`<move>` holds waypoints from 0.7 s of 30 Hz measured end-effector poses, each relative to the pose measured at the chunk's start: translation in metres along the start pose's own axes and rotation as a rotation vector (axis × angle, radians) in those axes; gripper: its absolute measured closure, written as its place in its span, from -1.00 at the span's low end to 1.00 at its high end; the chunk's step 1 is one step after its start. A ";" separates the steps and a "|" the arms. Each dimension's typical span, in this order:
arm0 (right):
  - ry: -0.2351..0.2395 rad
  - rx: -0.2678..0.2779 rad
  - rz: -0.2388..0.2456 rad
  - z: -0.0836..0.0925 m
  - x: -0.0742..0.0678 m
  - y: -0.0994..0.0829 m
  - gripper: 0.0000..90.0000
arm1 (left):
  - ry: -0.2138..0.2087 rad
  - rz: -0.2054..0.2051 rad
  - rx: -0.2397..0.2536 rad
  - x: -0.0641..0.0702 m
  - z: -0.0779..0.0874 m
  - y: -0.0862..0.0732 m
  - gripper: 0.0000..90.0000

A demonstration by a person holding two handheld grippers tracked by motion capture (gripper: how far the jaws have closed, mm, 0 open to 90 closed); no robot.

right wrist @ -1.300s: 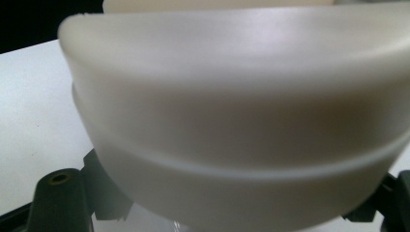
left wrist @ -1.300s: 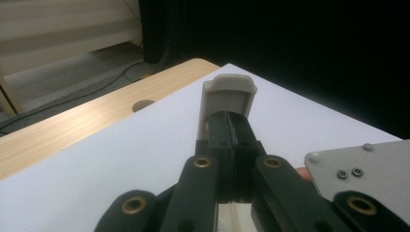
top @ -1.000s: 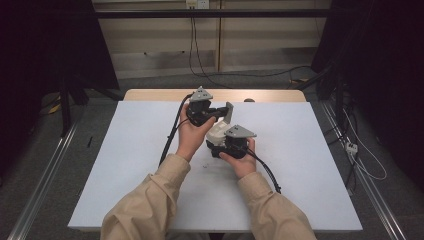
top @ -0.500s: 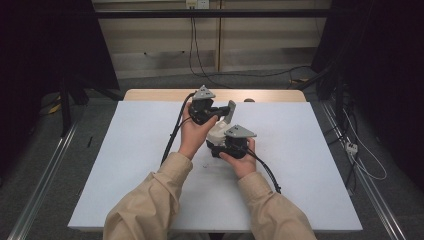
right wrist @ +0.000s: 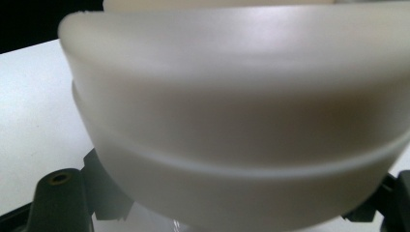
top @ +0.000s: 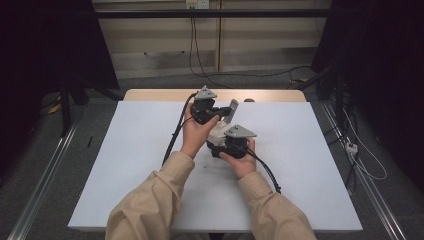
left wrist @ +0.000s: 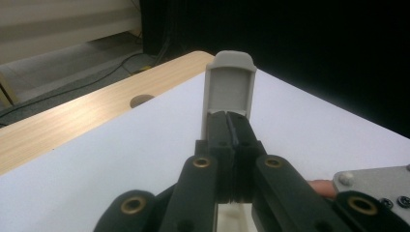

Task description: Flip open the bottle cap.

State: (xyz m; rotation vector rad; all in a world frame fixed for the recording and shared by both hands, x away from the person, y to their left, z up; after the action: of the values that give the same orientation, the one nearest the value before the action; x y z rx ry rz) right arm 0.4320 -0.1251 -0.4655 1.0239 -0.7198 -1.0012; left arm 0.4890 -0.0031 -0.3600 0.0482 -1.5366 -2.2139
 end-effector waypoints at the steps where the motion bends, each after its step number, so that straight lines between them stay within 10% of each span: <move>1: 0.000 0.000 0.000 0.000 0.000 0.000 -0.58 | 0.001 0.000 0.000 0.000 -0.001 0.000 0.99; 21: 0.005 -0.003 -0.001 0.000 0.001 0.000 -0.58 | -0.005 0.001 -0.022 -0.004 -0.011 0.000 0.98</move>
State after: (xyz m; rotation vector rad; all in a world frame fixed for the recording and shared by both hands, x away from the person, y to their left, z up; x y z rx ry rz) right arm 0.4322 -0.1257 -0.4654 1.0240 -0.7131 -1.0000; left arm 0.4957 -0.0111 -0.3647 0.0353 -1.5139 -2.2315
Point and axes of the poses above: each handheld gripper's, and its own axes: z roughly backward along the jaws, y roughly out of its top, x roughly to its right, the point moved 1 cm from there along -z, roughly forward along the jaws, and after that the axes turned 11 degrees about -y, right-handed, at the moved point
